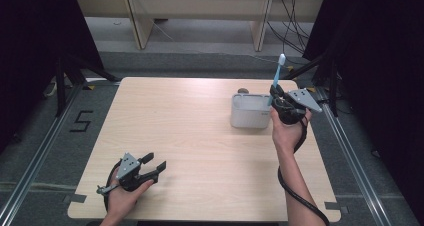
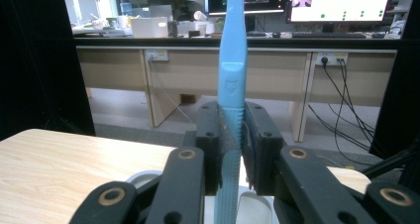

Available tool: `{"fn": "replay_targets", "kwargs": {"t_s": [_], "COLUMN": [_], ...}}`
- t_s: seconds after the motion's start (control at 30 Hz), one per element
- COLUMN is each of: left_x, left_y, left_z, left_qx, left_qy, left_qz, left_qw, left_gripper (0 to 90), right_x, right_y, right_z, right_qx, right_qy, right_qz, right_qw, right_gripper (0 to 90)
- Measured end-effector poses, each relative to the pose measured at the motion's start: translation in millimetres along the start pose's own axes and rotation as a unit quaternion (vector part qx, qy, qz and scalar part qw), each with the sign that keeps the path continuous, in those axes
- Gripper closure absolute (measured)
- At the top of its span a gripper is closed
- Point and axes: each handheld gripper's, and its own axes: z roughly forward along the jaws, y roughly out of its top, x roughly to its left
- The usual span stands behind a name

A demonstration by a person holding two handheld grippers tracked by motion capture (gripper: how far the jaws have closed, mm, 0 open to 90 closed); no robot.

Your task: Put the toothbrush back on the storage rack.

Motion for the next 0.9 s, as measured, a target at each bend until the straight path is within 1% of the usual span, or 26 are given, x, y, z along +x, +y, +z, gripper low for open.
{"fn": "replay_targets", "kwargs": {"t_s": [0.1, 0.13, 0.2, 0.23, 0.27, 0.3, 0.33, 0.37, 0.4, 0.47, 0.5, 0.53, 0.6, 0.63, 0.67, 0.7, 0.73, 0.8, 0.83, 0.87, 0.9], "left_x": [-0.2, -0.1, 0.2, 0.2, 0.2, 0.1, 0.0, 0.0, 0.0, 0.0, -0.2, -0.3, -0.1, 0.0, 0.2, 0.2, 0.2, 0.3, 0.4, 0.5, 0.6], "left_y": [0.0, 0.0, 0.0, 0.0, 0.0, -0.1, -0.1, -0.1, -0.1, -0.1, -0.1, -0.1, -0.1, -0.1, 0.0, 0.0, 0.3, 0.3, 0.1, -0.1, -0.1], "left_z": [0.1, 0.0, -0.2, -0.2, -0.2, -0.2, -0.2, -0.2, -0.2, -0.1, 0.0, 0.0, -0.1, -0.1, -0.2, -0.2, -0.8, -0.8, -0.5, -0.3, -0.3], "left_qx": [0.000, 0.000, -0.001, -0.001, -0.001, -0.001, -0.001, -0.001, 0.000, 0.001, 0.001, 0.001, 0.001, 0.001, 0.001, 0.000, 0.004, 0.005, 0.003, 0.001, 0.001], "left_qy": [0.000, -0.001, -0.001, -0.001, -0.001, -0.001, -0.001, -0.001, -0.001, -0.001, -0.001, -0.001, -0.002, -0.002, -0.002, -0.002, 0.000, 0.000, -0.001, -0.002, -0.002], "left_qz": [0.001, 0.001, 0.000, -0.001, -0.001, -0.001, -0.001, -0.001, -0.001, -0.002, -0.002, -0.002, -0.002, -0.003, -0.004, -0.005, -0.004, -0.005, -0.006, -0.006, -0.007], "left_qw": [1.0000, 1.0000, 1.0000, 1.0000, 1.0000, 1.0000, 1.0000, 1.0000, 1.0000, 1.0000, 1.0000, 1.0000, 1.0000, 1.0000, 1.0000, 1.0000, 1.0000, 1.0000, 1.0000, 1.0000, 1.0000], "left_gripper": [37.6, 37.6, 37.5, 37.5, 37.5, 37.5, 37.5, 37.5, 37.5, 37.5, 37.5, 37.5, 37.5, 37.5, 37.5, 37.5, 37.5, 37.5, 37.5, 37.5, 37.5], "right_x": [-1.1, -0.8, -2.5, -3.0, -3.6, -4.5, -4.7, -4.2, -5.0, -4.7, -4.8, -4.8, -4.8, -4.6, -5.4, -5.8, -6.4, -6.9, -7.7, -7.9, -8.6], "right_y": [-1.3, -2.1, -3.1, -4.1, -4.7, -6.0, -7.5, -8.8, -10.2, -12.3, -13.1, -13.7, -14.9, -15.2, -15.9, -16.7, -17.1, -18.2, -18.6, -19.4, -19.9], "right_z": [2.0, 2.9, 3.5, 4.6, 3.6, 5.2, 5.9, 5.6, 7.1, 7.0, 8.2, 8.1, 9.6, 9.6, 10.4, 10.9, 10.6, 11.2, 11.0, 11.6, 11.3], "right_qx": [-0.001, 0.000, -0.002, -0.003, 0.008, 0.000, -0.001, 0.003, -0.003, 0.001, -0.002, 0.001, -0.004, 0.001, -0.002, -0.007, -0.004, -0.004, 0.000, -0.003, -0.001], "right_qy": [0.000, 0.002, -0.004, -0.001, -0.002, -0.001, -0.004, -0.006, -0.002, -0.006, -0.005, -0.004, -0.006, -0.006, -0.007, -0.006, -0.009, -0.011, -0.013, -0.009, -0.015], "right_qz": [-0.003, 0.001, -0.006, -0.002, 0.000, -0.001, -0.001, 0.005, 0.003, 0.006, 0.002, -0.001, -0.003, 0.004, 0.002, 0.005, 0.003, 0.006, 0.001, 0.005, 0.003], "right_qw": [1.0000, 1.0000, 1.0000, 1.0000, 1.0000, 1.0000, 1.0000, 1.0000, 1.0000, 1.0000, 1.0000, 1.0000, 1.0000, 1.0000, 1.0000, 0.9999, 0.9999, 0.9999, 0.9999, 0.9999, 0.9999], "right_gripper": [79.2, 79.2, 79.2, 79.2, 79.2, 79.2, 79.2, 79.2, 79.2, 79.2, 79.2, 79.2, 79.2, 79.2, 79.2, 79.2, 79.2, 79.2, 79.2, 79.2, 79.2]}}
